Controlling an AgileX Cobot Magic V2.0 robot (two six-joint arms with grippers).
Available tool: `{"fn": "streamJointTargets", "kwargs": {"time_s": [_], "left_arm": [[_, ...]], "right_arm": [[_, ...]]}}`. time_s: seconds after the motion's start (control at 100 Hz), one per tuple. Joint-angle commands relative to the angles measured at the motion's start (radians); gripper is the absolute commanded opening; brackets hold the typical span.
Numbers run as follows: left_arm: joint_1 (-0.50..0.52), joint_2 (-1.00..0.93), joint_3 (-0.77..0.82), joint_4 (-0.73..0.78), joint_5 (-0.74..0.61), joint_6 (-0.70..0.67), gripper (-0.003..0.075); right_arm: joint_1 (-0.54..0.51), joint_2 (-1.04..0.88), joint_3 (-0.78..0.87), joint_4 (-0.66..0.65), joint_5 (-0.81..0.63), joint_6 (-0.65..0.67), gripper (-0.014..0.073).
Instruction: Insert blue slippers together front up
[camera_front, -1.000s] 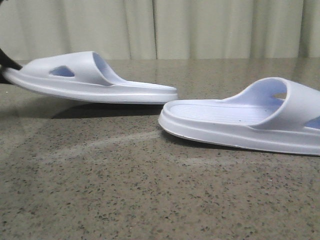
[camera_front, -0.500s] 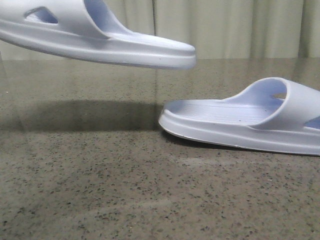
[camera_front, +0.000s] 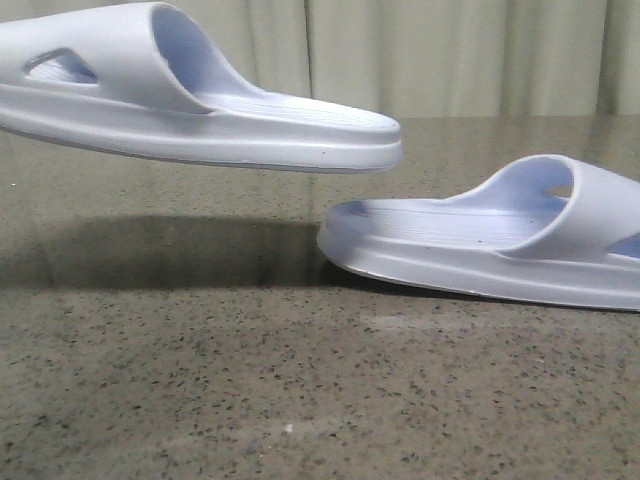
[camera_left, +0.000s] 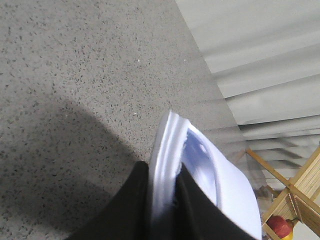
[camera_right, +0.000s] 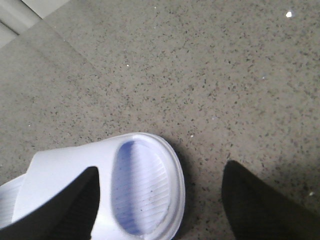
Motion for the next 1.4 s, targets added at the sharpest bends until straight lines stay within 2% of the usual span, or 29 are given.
{"fn": "streamJointTargets", "kwargs": {"time_s": [0.0,0.81,1.09,1.39], "left_arm": [[-0.008,-0.014,-0.028,-0.044,0.011,0.001,0.0019],[-0.008,-0.014,-0.028,-0.036,0.011,0.003,0.0019],[-0.008,-0.014,-0.028,-0.036,0.013,0.003,0.0019],[-0.008,-0.014,-0.028,-0.044,0.015,0.003,0.0019]], "right_arm": [[-0.009,0.041,-0.025,0.001,-0.074,0.003,0.0444],[-0.009,0.26,-0.017,0.012,-0.128,0.003,0.0444],[-0.009,0.282,-0.017,0.045,-0.126,0.003,0.044],[-0.009,0.282,-0.017,0.083,-0.09,0.003,0.0294]]}}
